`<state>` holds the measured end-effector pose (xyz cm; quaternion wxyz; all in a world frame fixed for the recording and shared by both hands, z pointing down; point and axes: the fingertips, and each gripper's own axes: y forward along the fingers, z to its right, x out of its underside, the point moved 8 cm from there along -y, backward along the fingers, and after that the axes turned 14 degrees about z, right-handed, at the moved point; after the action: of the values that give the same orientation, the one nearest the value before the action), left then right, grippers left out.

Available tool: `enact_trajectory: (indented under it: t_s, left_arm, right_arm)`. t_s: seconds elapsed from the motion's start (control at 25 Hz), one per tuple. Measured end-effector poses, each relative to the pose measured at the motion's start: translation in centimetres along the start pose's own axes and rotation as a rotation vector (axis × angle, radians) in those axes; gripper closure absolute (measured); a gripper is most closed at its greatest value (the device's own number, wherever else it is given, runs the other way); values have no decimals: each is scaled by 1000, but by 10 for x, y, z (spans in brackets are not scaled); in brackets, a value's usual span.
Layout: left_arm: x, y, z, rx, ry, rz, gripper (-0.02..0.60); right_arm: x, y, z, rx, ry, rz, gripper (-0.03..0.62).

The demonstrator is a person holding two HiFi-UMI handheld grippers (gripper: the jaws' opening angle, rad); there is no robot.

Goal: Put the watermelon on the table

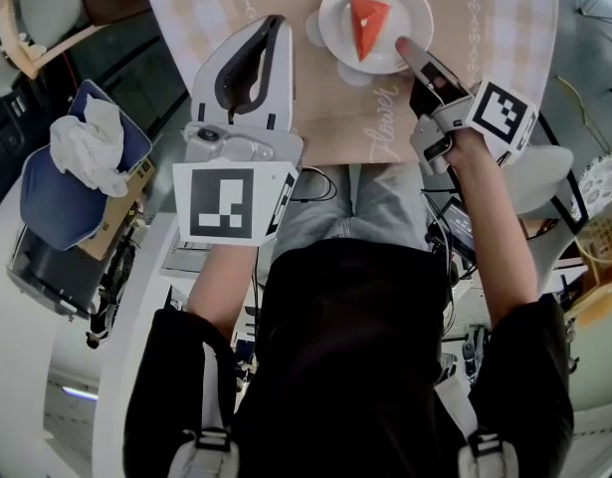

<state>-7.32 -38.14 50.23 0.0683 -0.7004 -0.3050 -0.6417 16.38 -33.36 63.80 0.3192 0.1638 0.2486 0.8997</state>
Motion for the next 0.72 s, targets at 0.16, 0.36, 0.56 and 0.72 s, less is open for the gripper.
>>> enact_trajectory:
  t_s: [0.16, 0.36, 0.56, 0.72]
  left_arm:
    - [0, -3, 0, 10, 12, -3, 569]
    - [-4, -7, 2, 15, 15, -1, 569]
    - [-15, -11, 7, 20, 16, 7, 571]
    - [-34, -15, 14, 38, 19, 38, 571]
  right_arm:
    - [0, -11, 5, 38, 2, 10, 456]
    - [-3, -25, 5, 74, -47, 16, 459]
    - [-10, -38, -14, 90, -184, 50, 477]
    - [-16, -45, -53, 68, -424, 86, 506]
